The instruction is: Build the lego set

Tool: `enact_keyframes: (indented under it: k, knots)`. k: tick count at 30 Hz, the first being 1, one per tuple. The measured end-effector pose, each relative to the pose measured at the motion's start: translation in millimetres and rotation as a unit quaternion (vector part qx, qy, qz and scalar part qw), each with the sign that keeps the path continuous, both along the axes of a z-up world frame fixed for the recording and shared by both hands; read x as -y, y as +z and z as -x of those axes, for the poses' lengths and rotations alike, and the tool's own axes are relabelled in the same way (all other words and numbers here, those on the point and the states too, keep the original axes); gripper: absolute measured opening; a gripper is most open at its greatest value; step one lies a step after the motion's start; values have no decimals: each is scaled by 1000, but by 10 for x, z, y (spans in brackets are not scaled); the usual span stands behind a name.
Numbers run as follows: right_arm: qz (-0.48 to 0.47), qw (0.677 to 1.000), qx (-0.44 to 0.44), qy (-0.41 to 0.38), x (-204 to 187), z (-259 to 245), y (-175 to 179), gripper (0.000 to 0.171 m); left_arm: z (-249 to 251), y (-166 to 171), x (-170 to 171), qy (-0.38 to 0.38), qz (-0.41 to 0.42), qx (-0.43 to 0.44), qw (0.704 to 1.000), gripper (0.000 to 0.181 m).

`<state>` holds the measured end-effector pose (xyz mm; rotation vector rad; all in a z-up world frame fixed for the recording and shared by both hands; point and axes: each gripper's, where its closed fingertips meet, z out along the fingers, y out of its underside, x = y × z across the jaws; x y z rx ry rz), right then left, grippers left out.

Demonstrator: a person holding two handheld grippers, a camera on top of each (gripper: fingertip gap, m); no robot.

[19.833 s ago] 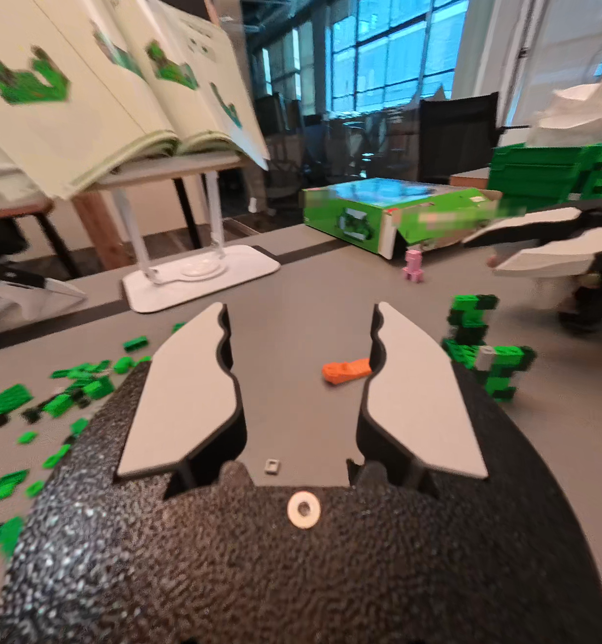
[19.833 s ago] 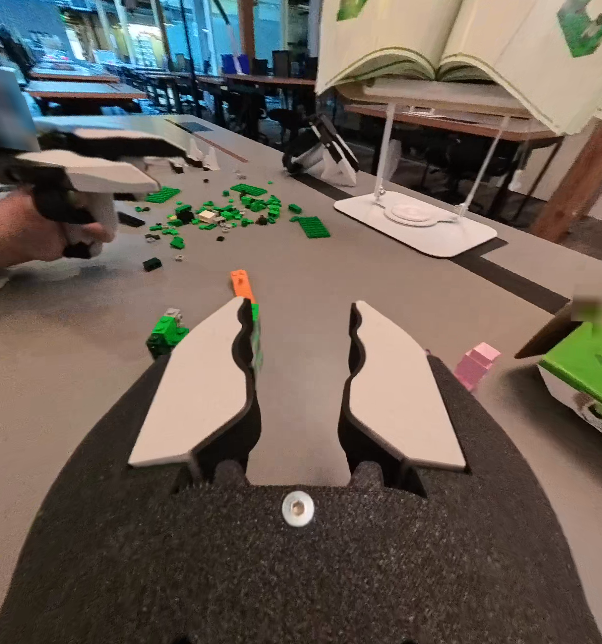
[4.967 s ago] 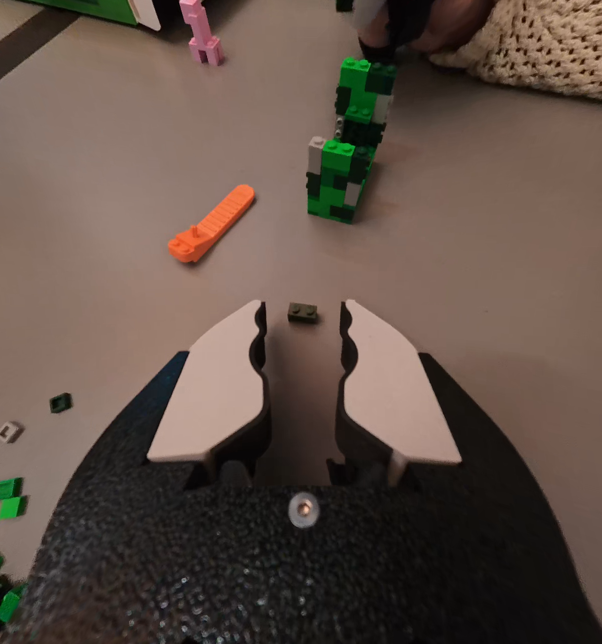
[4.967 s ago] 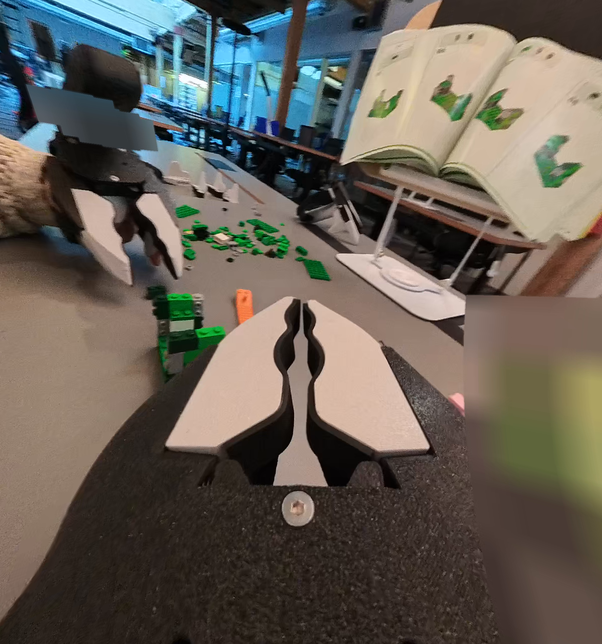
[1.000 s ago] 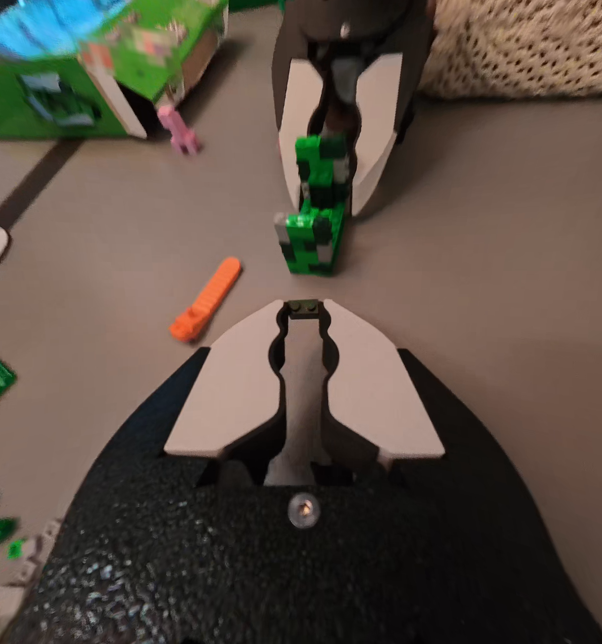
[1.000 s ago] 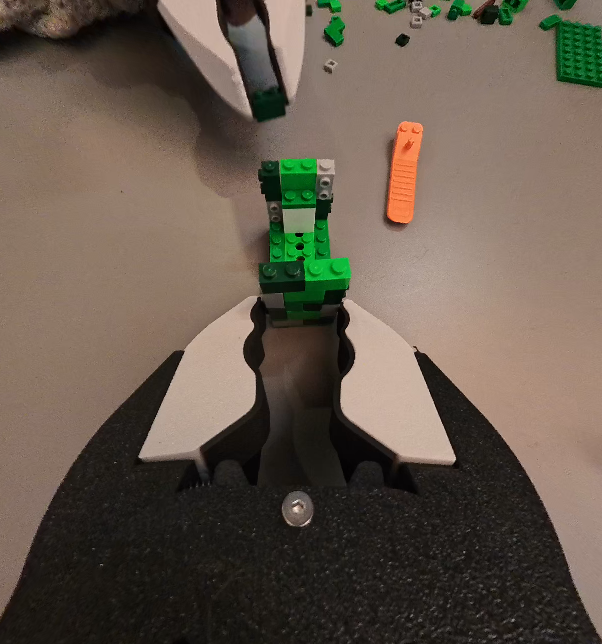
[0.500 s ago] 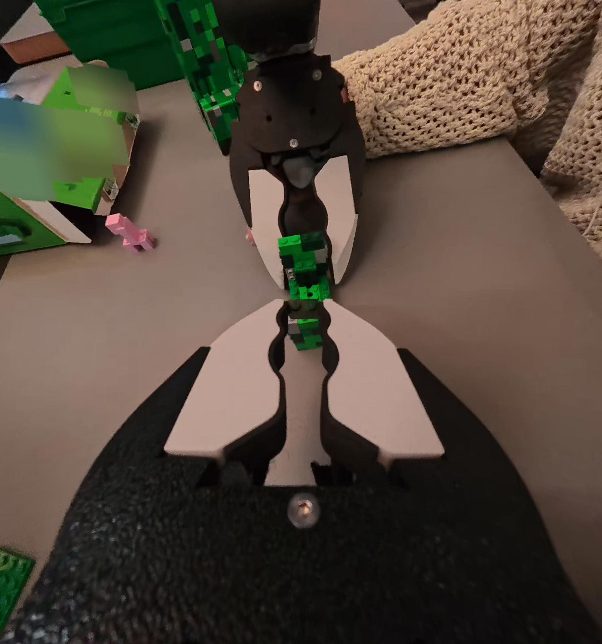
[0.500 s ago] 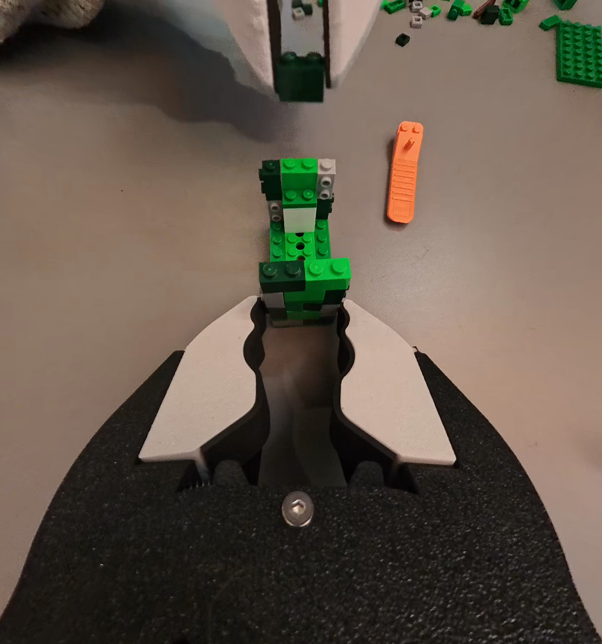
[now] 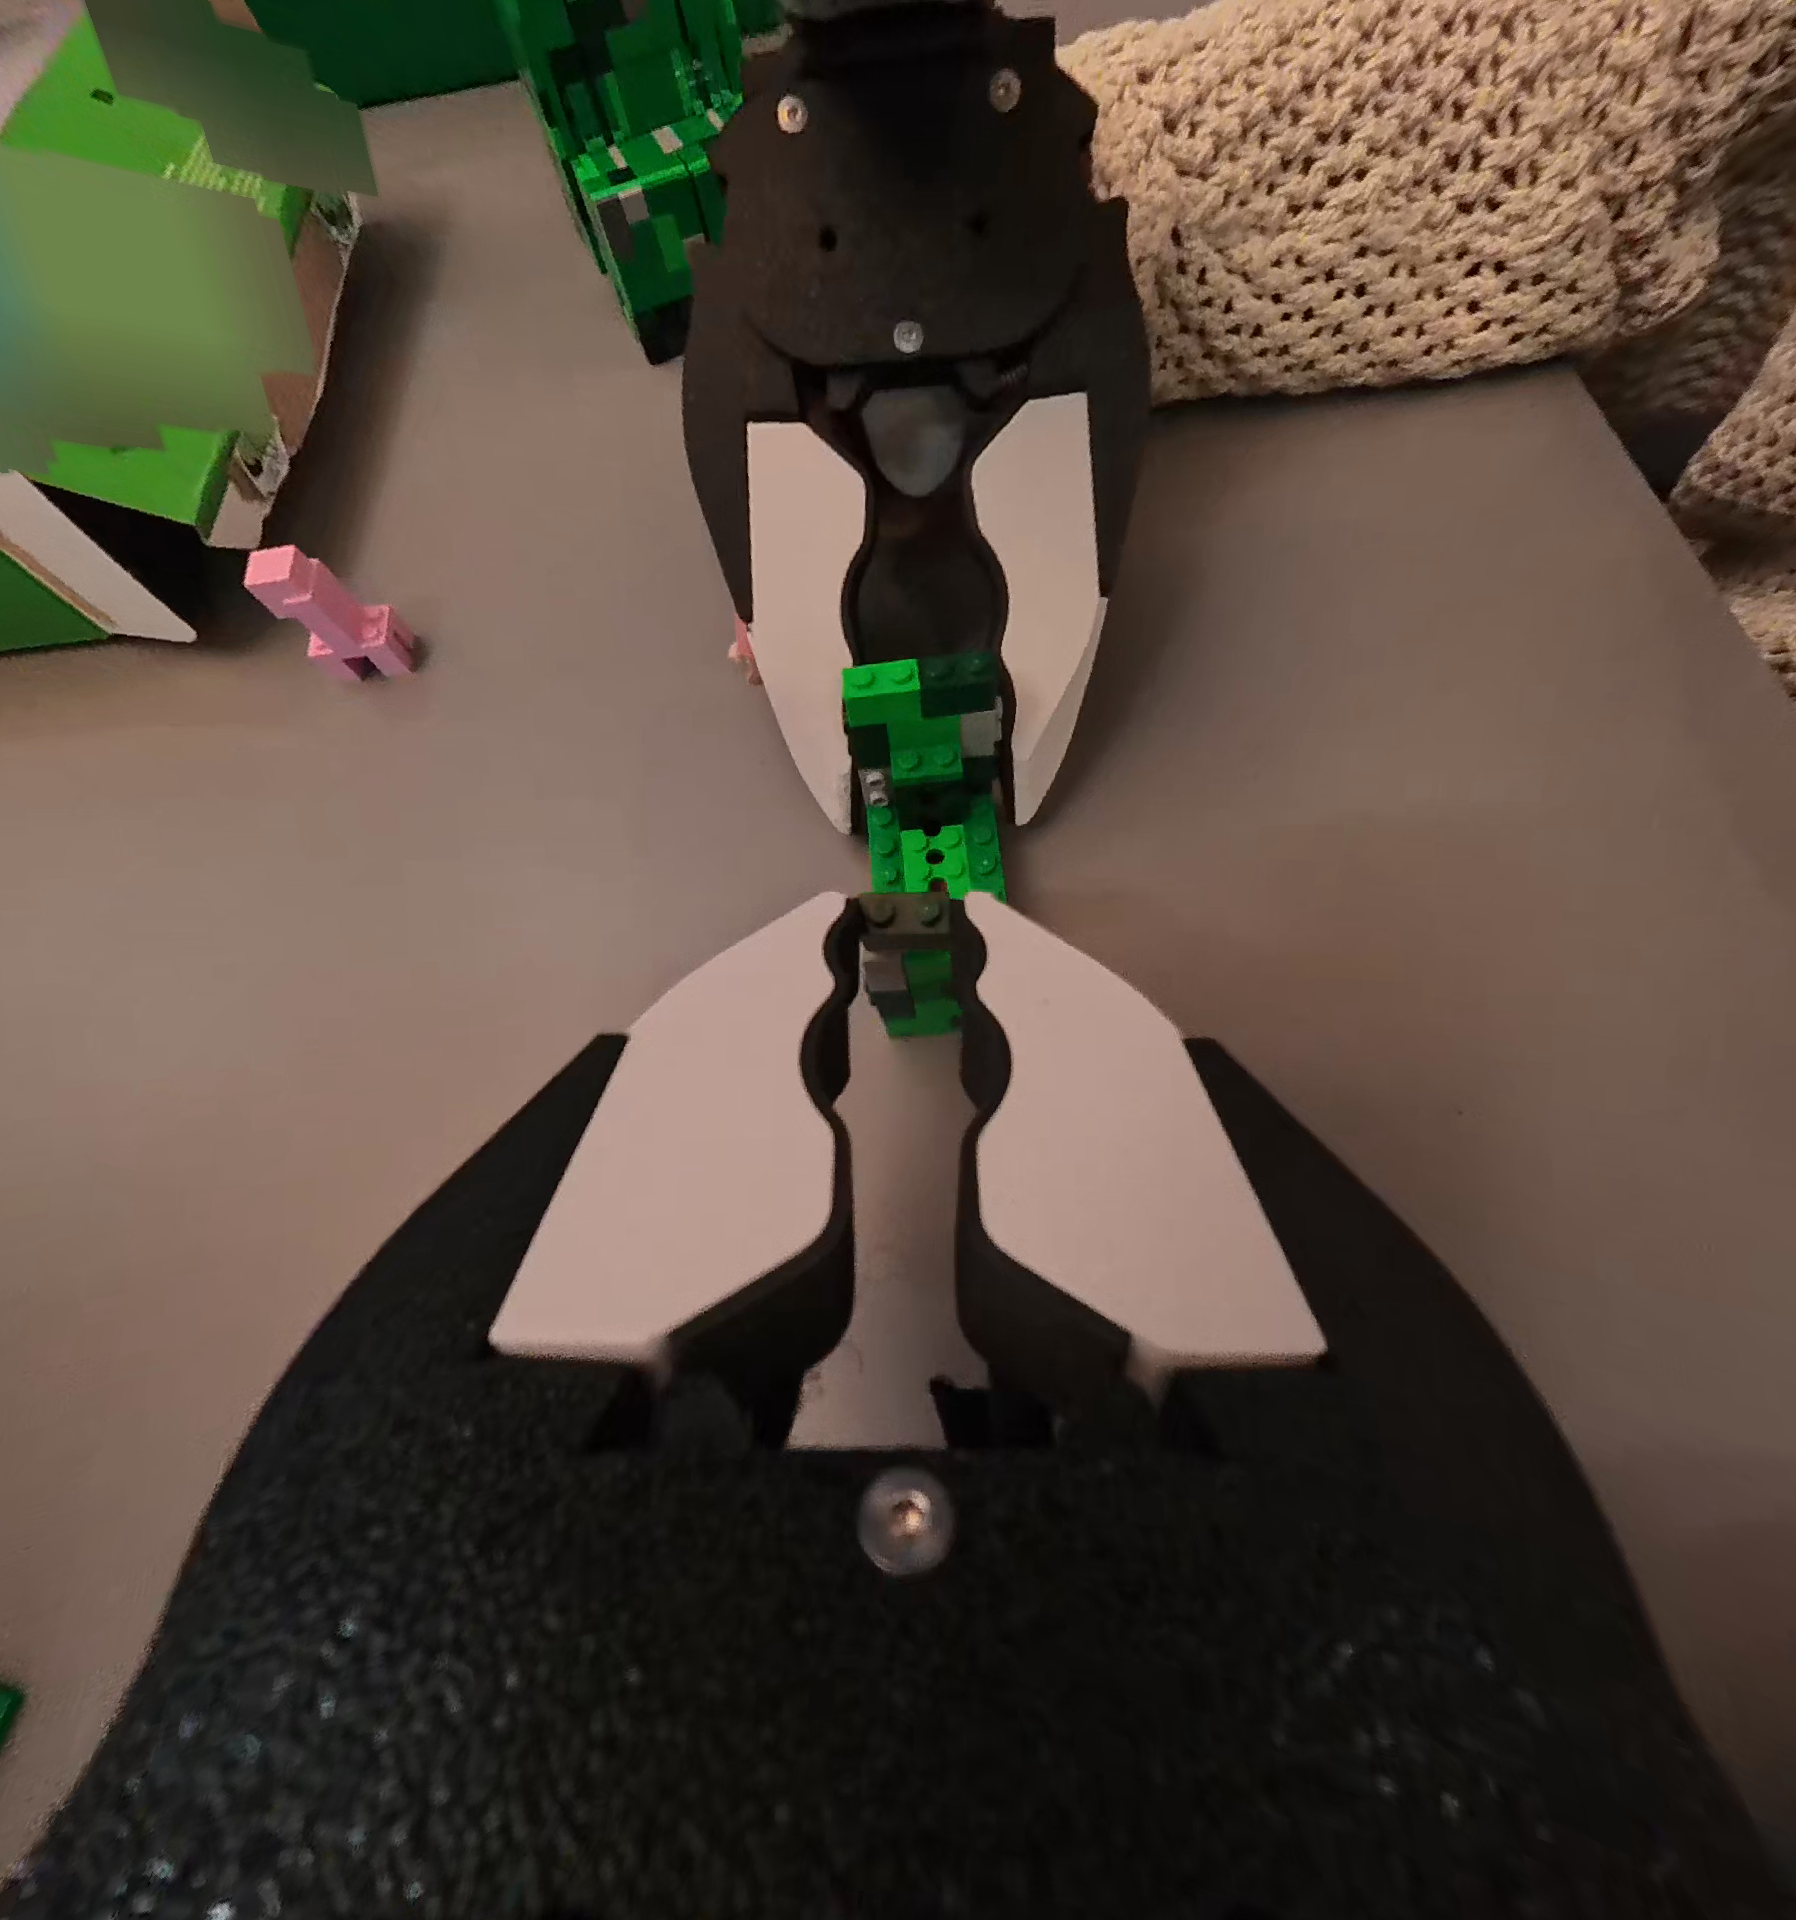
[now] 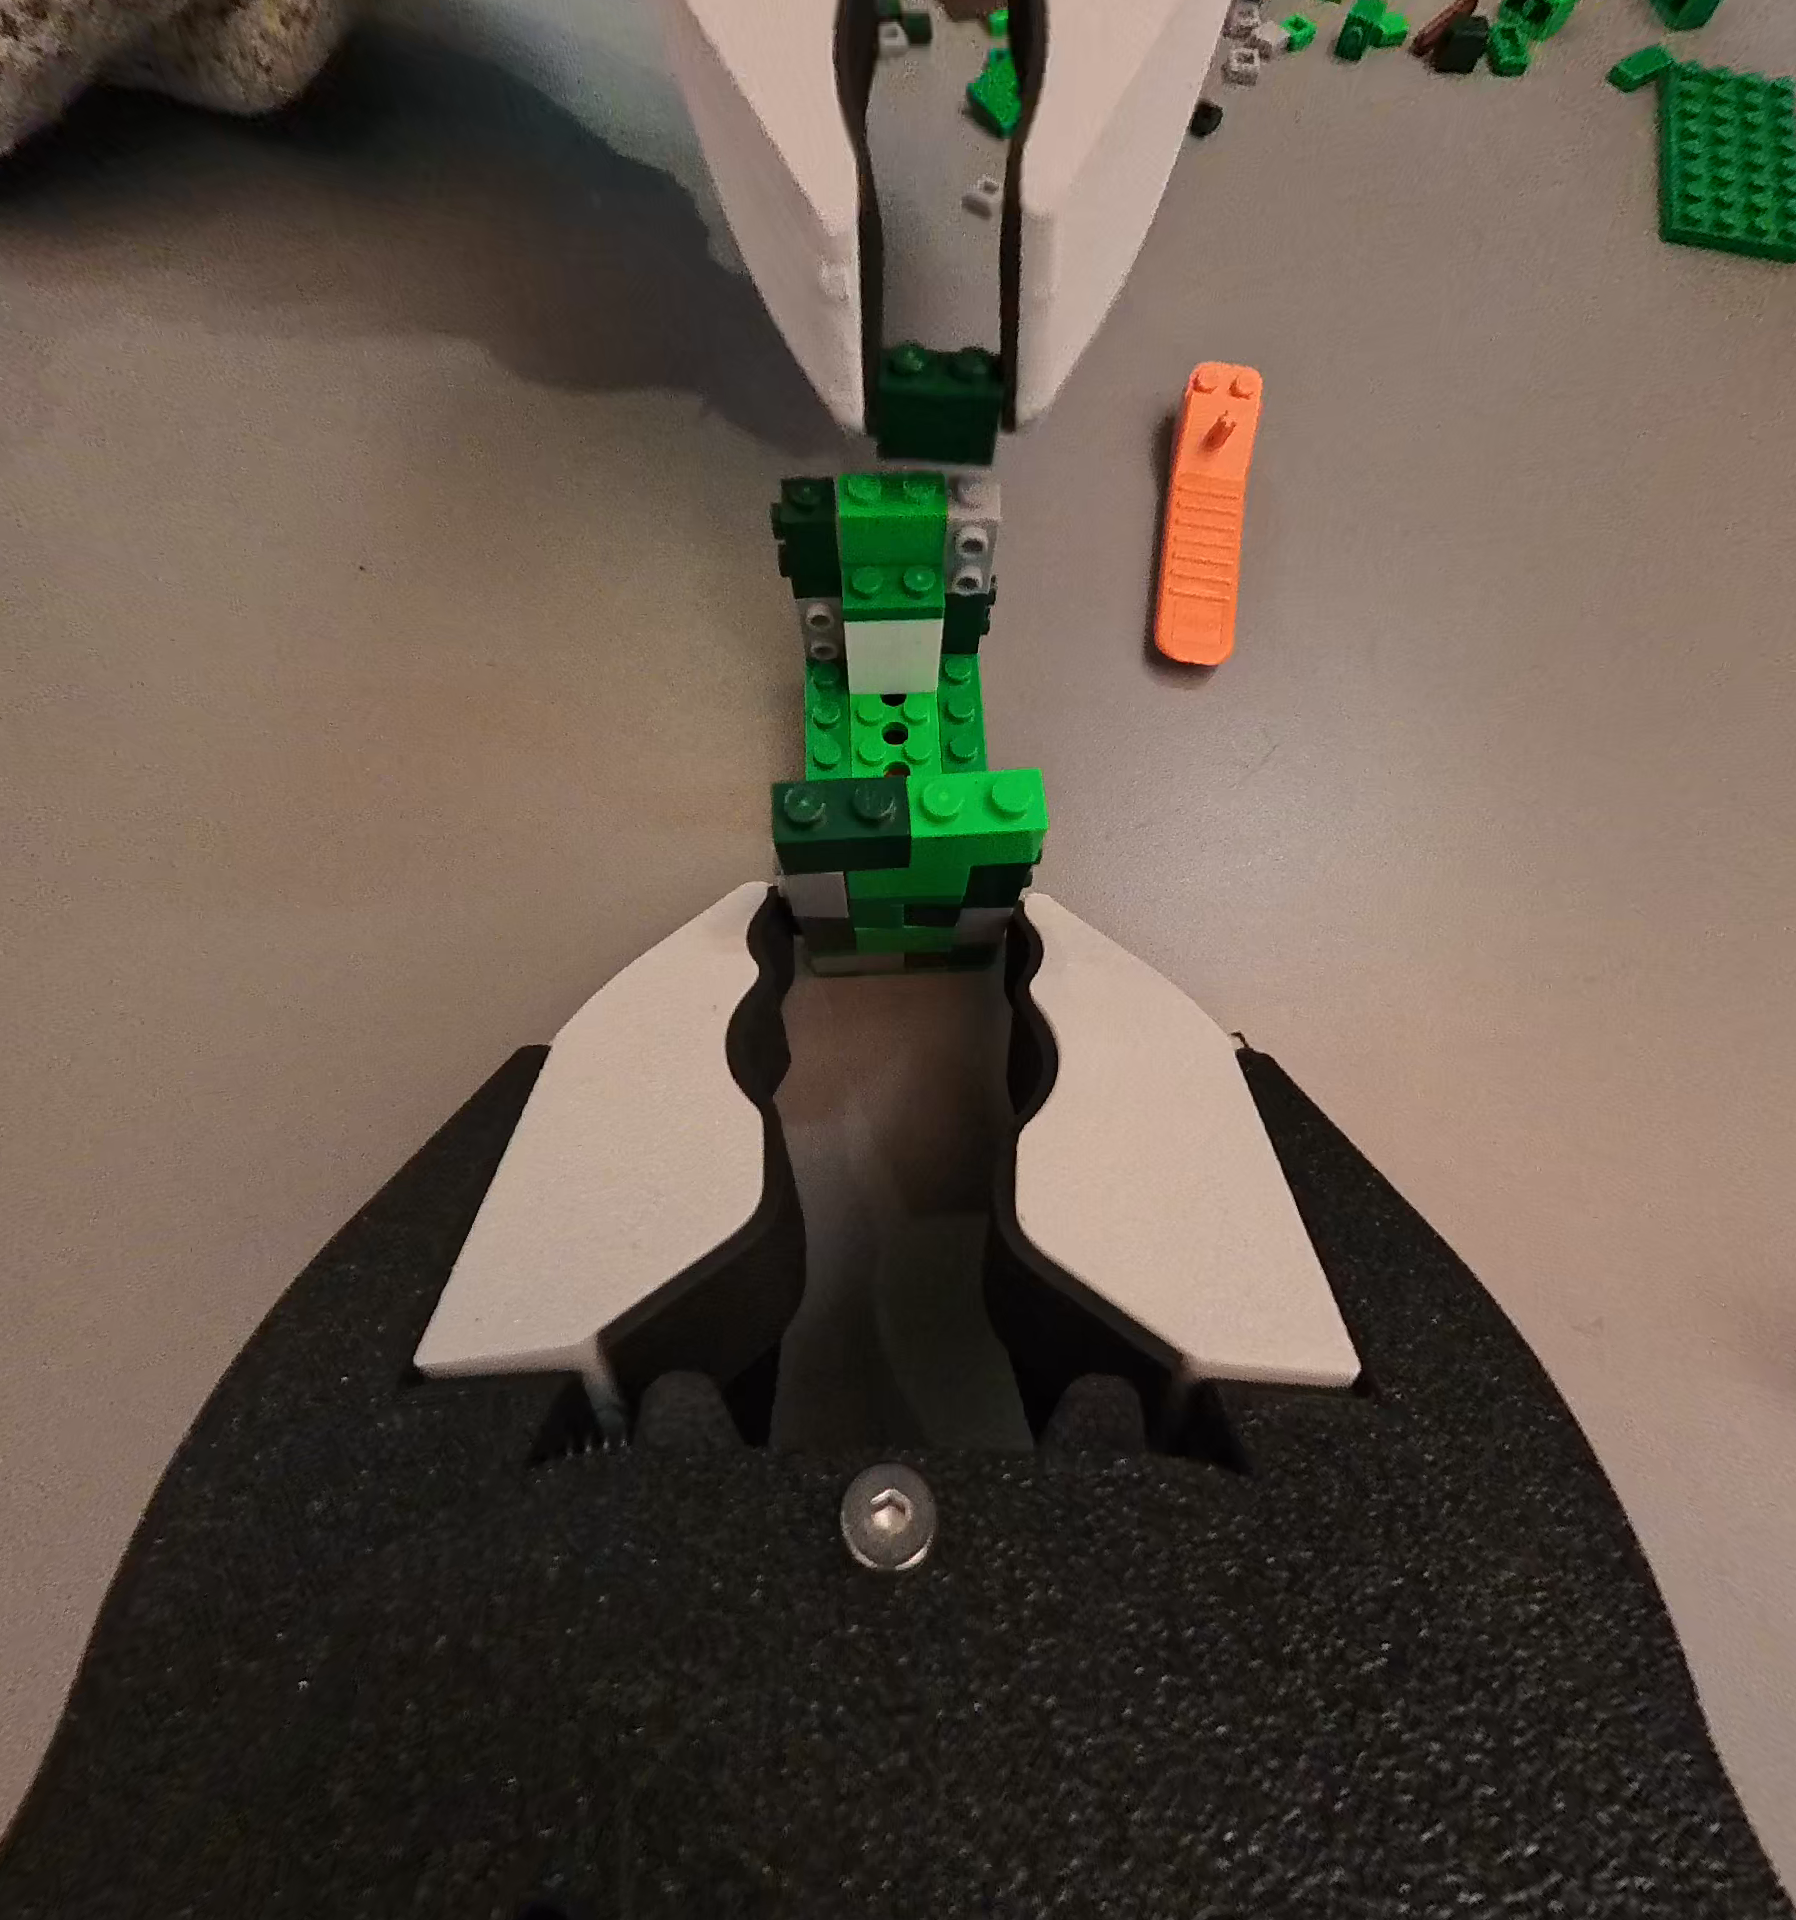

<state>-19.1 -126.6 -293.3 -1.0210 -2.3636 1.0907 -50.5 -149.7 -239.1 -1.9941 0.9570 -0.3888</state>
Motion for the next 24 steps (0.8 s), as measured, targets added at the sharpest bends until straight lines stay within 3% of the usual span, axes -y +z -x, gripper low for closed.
enact_keyframes:
  k: [24]
  knots:
    - [0,1000,0,0,-1,4,1,39,-7,-77,-28,16,16,-11,1000,19]
